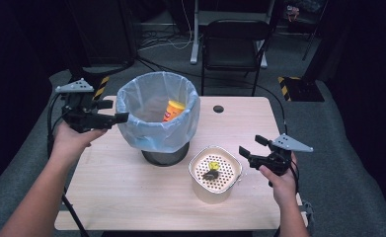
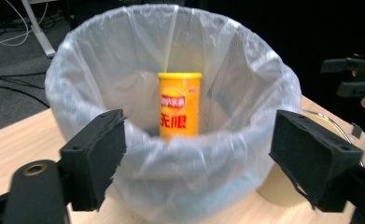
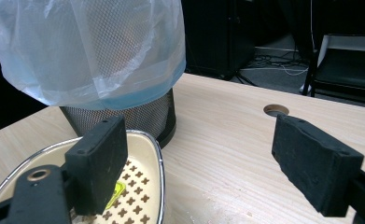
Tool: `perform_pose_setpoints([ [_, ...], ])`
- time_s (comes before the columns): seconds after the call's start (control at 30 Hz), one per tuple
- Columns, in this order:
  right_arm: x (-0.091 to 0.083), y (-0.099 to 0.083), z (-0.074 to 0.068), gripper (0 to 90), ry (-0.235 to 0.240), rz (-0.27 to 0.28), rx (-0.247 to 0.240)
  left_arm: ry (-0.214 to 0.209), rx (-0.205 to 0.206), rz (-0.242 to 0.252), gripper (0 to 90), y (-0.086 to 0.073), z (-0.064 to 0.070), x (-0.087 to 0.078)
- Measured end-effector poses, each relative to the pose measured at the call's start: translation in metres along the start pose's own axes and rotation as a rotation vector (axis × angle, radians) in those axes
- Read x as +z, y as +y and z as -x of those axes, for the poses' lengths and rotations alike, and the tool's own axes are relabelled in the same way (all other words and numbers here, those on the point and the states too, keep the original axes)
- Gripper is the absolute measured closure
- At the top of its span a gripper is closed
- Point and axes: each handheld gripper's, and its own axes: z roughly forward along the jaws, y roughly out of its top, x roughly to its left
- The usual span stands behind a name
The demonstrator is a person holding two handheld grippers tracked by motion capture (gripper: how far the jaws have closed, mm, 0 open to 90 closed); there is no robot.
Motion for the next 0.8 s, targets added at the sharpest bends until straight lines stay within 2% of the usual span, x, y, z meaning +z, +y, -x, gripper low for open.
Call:
perform_pose_setpoints([
  [0.23,-0.001,-0.002,0.002,18.8,-0.010,-0.010,0.001,0.000,-0.007,0.024,20.1,-0.037,0.000,-0.012],
  [0.27,-0.002,-0.002,0.003,18.8,-0.012,-0.012,0.000,-0.006,-0.019,0.030,20.3,-0.044,0.000,-0.012],
  [0.47,-0.003,-0.005,0.004,18.9,-0.024,-0.021,0.005,0.020,-0.012,0.021,21.4,-0.085,-0.006,-0.006],
  [0.63,-0.003,-0.007,0.008,18.9,-0.037,-0.024,0.007,0.022,-0.065,0.024,21.3,-0.128,-0.018,0.002],
  [0.8,-0.002,-0.014,0.015,18.8,-0.077,-0.045,0.001,0.074,-0.069,0.035,17.6,-0.169,-0.031,0.011],
])
